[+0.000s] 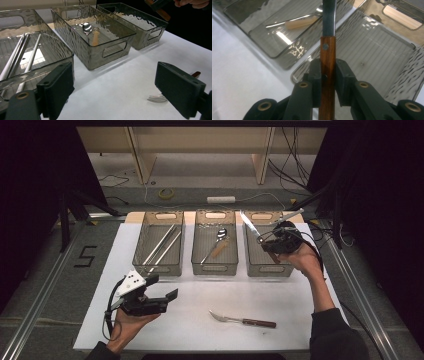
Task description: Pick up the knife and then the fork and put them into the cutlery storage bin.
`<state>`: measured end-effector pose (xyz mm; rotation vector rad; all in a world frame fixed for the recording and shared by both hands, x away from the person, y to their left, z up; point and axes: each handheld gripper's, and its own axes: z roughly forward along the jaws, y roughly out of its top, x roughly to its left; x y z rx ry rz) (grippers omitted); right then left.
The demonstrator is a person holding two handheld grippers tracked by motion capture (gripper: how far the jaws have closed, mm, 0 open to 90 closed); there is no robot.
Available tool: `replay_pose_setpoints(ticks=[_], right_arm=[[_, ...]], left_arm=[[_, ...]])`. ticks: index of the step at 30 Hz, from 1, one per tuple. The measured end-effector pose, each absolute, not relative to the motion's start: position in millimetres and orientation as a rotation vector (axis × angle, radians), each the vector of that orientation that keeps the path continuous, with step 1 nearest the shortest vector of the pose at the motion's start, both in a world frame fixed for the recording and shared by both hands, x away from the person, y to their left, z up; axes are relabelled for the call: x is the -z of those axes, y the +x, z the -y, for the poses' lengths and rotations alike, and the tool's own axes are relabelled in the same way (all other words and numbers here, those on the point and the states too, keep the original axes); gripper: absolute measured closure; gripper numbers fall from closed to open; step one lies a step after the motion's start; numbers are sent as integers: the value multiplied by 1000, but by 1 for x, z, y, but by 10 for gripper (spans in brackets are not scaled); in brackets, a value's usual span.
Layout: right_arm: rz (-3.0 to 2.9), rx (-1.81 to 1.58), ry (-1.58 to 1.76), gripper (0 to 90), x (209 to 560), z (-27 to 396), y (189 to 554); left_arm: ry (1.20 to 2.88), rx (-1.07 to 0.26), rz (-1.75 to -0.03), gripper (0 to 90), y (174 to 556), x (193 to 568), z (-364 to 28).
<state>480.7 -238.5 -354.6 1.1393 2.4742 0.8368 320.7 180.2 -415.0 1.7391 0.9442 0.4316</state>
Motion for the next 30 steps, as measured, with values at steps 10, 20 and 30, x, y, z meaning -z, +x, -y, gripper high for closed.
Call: replay_pose_setpoints(ticks=[10, 20, 30], right_arm=[[-2423, -835, 1234, 774, 360, 235, 500], [-2380, -814, 1298, 775, 366, 230, 511], [-2309, -789, 1406, 774, 380, 231, 518]], left_arm=[[1733, -432, -943, 149, 320, 415, -180], [1734, -434, -942, 149, 320, 415, -180], [1734, -435, -939, 149, 320, 414, -181]])
